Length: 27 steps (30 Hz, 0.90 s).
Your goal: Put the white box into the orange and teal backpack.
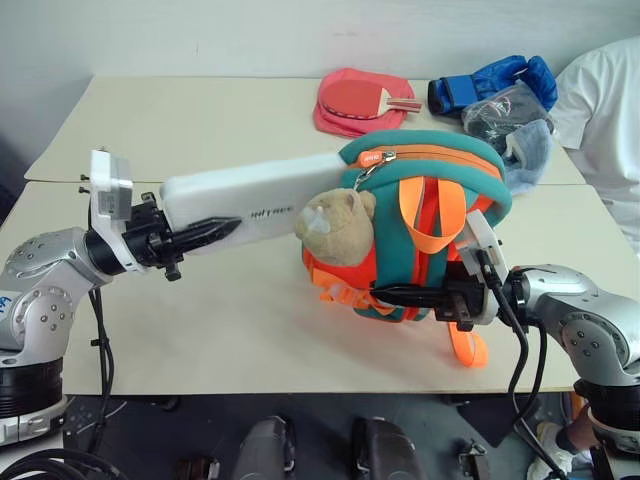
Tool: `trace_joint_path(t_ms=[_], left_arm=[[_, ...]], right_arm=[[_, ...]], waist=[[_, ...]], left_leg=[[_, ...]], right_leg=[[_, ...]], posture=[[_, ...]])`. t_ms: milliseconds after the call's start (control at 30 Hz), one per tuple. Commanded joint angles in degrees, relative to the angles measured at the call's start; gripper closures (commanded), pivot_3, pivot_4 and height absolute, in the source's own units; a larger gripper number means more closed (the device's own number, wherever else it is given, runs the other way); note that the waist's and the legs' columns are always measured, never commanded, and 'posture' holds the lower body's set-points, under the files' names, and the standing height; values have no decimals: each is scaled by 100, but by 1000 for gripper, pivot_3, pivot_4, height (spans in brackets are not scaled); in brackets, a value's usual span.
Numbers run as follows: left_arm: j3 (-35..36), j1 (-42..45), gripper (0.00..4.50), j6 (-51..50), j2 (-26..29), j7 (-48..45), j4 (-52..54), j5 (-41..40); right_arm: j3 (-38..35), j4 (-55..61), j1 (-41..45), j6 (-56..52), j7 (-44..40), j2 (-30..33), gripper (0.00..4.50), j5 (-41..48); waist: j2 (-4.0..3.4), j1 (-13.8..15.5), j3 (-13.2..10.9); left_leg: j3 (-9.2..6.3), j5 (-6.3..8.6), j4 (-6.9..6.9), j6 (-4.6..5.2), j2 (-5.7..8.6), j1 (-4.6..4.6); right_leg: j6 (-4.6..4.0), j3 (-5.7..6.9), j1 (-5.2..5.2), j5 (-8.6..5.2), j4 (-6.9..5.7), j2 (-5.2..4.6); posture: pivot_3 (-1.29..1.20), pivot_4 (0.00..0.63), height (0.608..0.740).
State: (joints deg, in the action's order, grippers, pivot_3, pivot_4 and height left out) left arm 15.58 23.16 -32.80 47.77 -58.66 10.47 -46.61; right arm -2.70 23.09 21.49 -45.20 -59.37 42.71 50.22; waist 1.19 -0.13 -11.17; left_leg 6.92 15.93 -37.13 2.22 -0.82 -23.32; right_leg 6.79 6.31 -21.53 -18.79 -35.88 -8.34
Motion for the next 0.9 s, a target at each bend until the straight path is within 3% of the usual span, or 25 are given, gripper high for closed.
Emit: trace_joint_path(t_ms=[33, 200, 400, 667, 767, 900], left_arm=[[-406, 531, 3295, 104, 360, -606, -234, 362], [-1389, 1866, 3295, 299, 45, -828, -941, 1126], [-2563, 3397, 3295, 327, -1193, -971, -1777, 1898], [-3083, 3999, 3295, 700, -2763, -777, -2930, 2574], [-2762, 4008, 2339, 426, -2780, -767, -2932, 2424], [-2032, 3682, 1116, -288, -2259, -1347, -2410, 1561]], right_arm=[[-157, 131, -56, 71, -20, 87, 4465, 21], [-164, 151, -121, 51, -62, 101, 4465, 47], [-90, 174, -177, 150, -205, 174, 4465, -82], [39, 266, -290, 406, -190, 95, 4465, -314], [43, 322, -297, 400, -133, 80, 4500, -328], [-117, 382, -391, 451, 167, 27, 4500, -401]], waist=[[1, 16, 0], [1, 85, 0], [3, 169, -1], [3, 137, -2], [3, 136, -3], [3, 35, -3]], left_leg=[[0, 0, 1, 0, -1, 0], [-3, -3, -12, 8, 7, -6], [-3, -5, -25, 17, 9, -12], [0, -7, -34, 26, 2, -27], [-3, -8, -48, 25, -2, -29], [-5, -7, -64, 27, -5, -28]], right_leg=[[0, 2, 0, 0, 1, 0], [6, 8, 0, 3, 6, 21], [12, 6, -1, 7, -7, 27], [19, 11, -3, 10, 5, 42], [19, 12, -3, 10, -4, 43], [19, 6, -3, 10, -5, 34]], posture=[[0, 150, 740], [0, 150, 740], [0, 150, 740], [0, 150, 740], [0, 150, 740], [0, 150, 740]])
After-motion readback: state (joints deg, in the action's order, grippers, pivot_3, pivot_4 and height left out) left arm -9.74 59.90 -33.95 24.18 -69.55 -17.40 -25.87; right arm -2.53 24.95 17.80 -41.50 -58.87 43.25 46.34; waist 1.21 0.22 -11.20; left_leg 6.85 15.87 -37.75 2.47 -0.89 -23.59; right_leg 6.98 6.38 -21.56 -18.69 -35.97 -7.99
